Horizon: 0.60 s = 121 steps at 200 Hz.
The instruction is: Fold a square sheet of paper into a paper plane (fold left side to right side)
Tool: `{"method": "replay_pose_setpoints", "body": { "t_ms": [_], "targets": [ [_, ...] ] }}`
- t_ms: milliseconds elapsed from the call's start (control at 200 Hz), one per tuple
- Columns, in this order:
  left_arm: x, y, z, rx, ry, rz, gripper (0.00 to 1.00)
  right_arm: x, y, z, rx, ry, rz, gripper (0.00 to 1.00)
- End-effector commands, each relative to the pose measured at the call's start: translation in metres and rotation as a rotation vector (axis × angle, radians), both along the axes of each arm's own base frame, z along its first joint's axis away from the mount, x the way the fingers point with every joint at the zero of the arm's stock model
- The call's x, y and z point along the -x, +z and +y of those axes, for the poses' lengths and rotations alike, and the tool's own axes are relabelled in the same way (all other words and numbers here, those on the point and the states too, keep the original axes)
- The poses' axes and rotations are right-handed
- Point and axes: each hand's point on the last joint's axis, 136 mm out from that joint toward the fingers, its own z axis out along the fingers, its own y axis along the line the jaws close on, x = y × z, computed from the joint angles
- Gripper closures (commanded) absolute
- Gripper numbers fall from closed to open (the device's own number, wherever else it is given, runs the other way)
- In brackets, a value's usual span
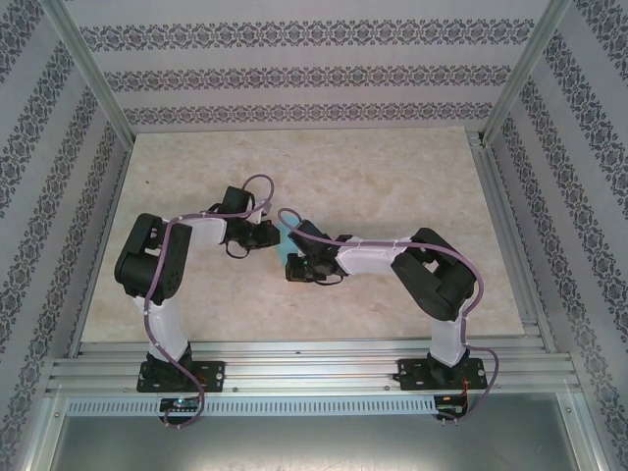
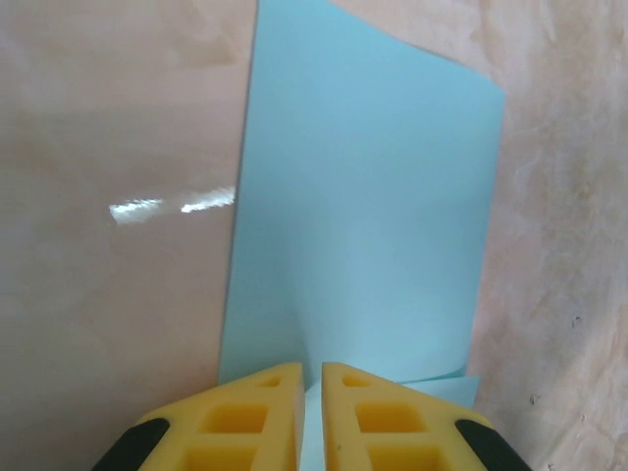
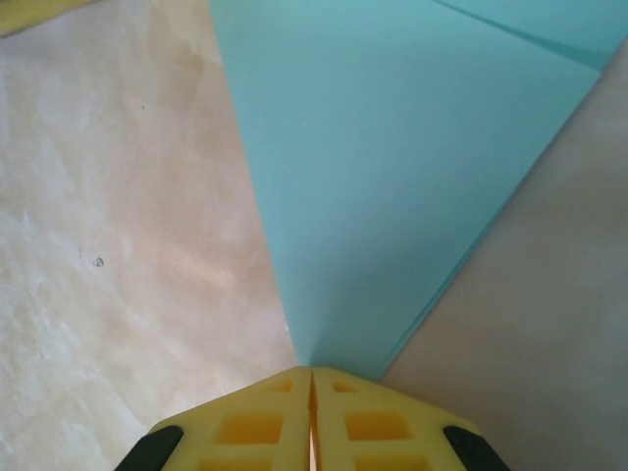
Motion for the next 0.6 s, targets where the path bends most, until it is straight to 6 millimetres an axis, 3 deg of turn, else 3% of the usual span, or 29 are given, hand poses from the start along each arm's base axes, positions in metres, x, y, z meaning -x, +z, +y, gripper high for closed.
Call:
{"method": "replay_pose_setpoints", "body": {
  "t_ms": [0, 195, 330, 445, 599],
  "targets": [
    [-0.033, -0.007, 0.033, -0.095, 0.073, -0.071, 0.84, 0.055, -0.067, -0.059, 0.294, 0.033, 0.191, 0.91],
    [-0.052, 0.001, 0.043, -0.080, 0.090, -0.083, 0.83, 0.054, -0.064, -0.056, 0.276, 0.040, 0.186, 0.91],
    [-0.061, 0.026, 0.045, -0.045, 0.096, -0.116, 0.79, 0.045, -0.050, -0.044, 0.218, 0.057, 0.134, 0.90],
    [-0.055, 0.052, 0.052, -0.027, 0.112, -0.154, 0.72, 0.027, -0.016, -0.031, 0.156, 0.080, 0.048, 0.87],
    [-0.025, 0.082, 0.059, 0.024, 0.152, -0.192, 0.61, 0.006, 0.044, -0.027, 0.073, 0.097, -0.071, 0.77]
  ]
}}
